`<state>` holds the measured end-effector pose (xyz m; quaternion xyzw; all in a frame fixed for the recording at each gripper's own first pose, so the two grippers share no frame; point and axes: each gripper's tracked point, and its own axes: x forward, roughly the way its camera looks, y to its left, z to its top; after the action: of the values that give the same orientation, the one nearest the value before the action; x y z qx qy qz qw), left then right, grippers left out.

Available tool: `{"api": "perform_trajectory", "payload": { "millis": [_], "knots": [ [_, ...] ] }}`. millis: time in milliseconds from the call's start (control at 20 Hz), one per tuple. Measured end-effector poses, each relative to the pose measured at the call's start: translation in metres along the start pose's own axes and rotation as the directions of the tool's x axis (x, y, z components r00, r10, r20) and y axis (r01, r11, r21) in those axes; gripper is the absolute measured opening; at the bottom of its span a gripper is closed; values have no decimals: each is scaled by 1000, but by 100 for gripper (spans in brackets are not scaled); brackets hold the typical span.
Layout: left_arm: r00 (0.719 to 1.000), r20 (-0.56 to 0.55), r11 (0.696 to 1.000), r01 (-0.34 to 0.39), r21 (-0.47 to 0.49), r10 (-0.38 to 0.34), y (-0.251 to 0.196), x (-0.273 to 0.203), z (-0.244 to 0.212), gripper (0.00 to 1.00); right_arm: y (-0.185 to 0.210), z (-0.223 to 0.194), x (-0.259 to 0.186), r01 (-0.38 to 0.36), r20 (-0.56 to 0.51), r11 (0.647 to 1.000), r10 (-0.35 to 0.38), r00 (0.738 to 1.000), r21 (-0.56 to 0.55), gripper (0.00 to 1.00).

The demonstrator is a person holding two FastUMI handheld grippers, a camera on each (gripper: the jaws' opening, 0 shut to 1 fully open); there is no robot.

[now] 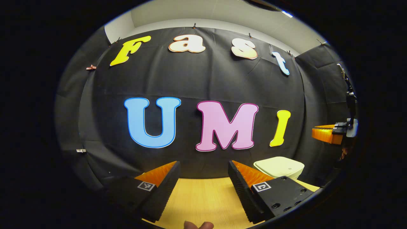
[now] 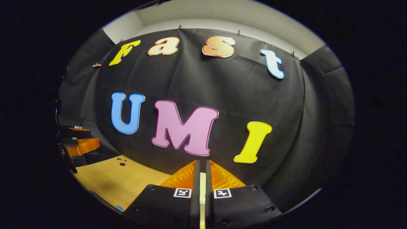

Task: Press the lid of the desktop garbage bin to open it, pick up the crumpled paper on the desktop and throw it into the bin, then pick up the pop can on the desktop and drop it into the bin, and finally close the garbage bin lid.

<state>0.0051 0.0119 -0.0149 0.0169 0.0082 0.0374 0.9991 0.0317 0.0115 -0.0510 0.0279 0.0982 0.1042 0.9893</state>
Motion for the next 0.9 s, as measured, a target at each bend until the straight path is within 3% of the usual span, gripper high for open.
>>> {"api": "perform_trajectory", "payload": {
  "millis": [50,200,300,450,600,900],
  "knots": [
    [1000,2,1000,1,1,-1,0,-1,-1,95,-1,0,2,-9,-10,1000,9,1000,13,5],
    [1000,-5,1000,-1,-3,1,1,-2,-6,95,-17,4,15,23,3,999,-23,1000,23,5],
    [1000,-12,1000,-1,-11,1,1,-3,-8,95,-23,-15,22,25,-128,999,-20,992,42,5],
    [1000,-10,1000,-4,-14,4,1,-4,-9,95,-35,-38,39,42,-225,994,-19,974,99,5],
    [1000,-9,1000,-1,-6,1,0,-5,-9,95,-36,-61,56,44,-318,983,16,948,181,5],
    [1000,-21,1000,-3,-1,3,-1,-6,-14,95,-42,-105,77,59,-448,981,31,894,186,5]
  ]
}}
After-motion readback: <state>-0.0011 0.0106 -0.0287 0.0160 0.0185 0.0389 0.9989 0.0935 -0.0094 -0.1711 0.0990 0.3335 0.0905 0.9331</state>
